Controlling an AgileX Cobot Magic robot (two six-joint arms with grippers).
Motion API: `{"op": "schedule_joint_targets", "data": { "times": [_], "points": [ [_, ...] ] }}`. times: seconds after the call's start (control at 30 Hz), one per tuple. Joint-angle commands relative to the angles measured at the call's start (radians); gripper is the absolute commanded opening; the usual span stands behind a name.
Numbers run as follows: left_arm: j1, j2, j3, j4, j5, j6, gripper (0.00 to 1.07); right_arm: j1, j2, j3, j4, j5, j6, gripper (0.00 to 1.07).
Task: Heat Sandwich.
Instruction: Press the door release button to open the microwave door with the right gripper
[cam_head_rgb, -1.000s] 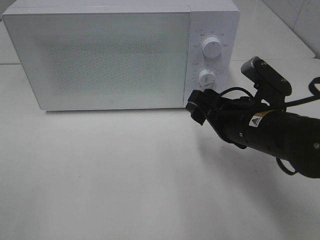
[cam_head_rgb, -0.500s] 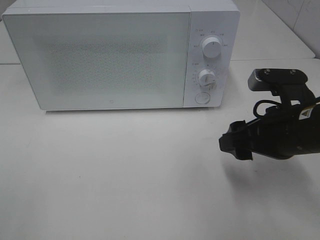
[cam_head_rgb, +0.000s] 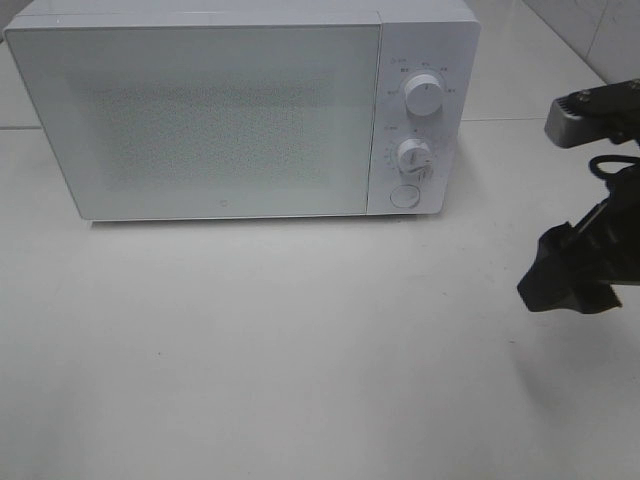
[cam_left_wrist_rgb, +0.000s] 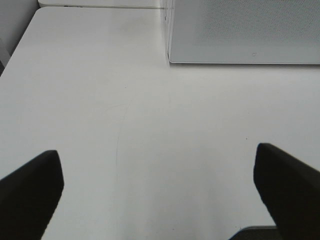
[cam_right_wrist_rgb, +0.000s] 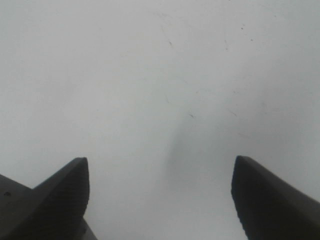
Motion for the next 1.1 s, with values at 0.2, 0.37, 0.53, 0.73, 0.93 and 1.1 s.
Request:
{"op": "schedule_joint_targets", "data": {
  "times": [0.2, 0.37, 0.53, 0.73, 0.93, 1.1],
  "points": [
    [0.002, -0.027, 0.001, -0.010, -0.009, 0.000, 0.98, -0.008, -0.193, -0.040, -0.034, 0.214, 0.028, 0.76],
    [0.002, -0.027, 0.001, -0.010, -0.009, 0.000, 0.98, -0.008, -0.376, -0.040, -0.035, 0.358, 0.027, 0.76],
    [0.002, -0.027, 0.001, -0.010, -0.009, 0.000, 0.98, -0.008, -0.529, -0.040, -0.038, 0.434, 0.028, 0.76],
    [0.002, -0.027, 0.001, -0.010, -0.009, 0.000, 0.98, -0.008, -0.656, -0.039, -0.047, 0.475, 0.058, 0.76],
    [0.002, -0.027, 0.001, -0.010, -0.009, 0.000, 0.98, -0.008, -0.816, -0.026, -0.108, 0.512, 0.116, 0.76],
    [0.002, -0.027, 0.001, -0.010, -0.009, 0.000, 0.98, -0.022, -0.940, 0.014, -0.178, 0.527, 0.184, 0.76]
  ]
}}
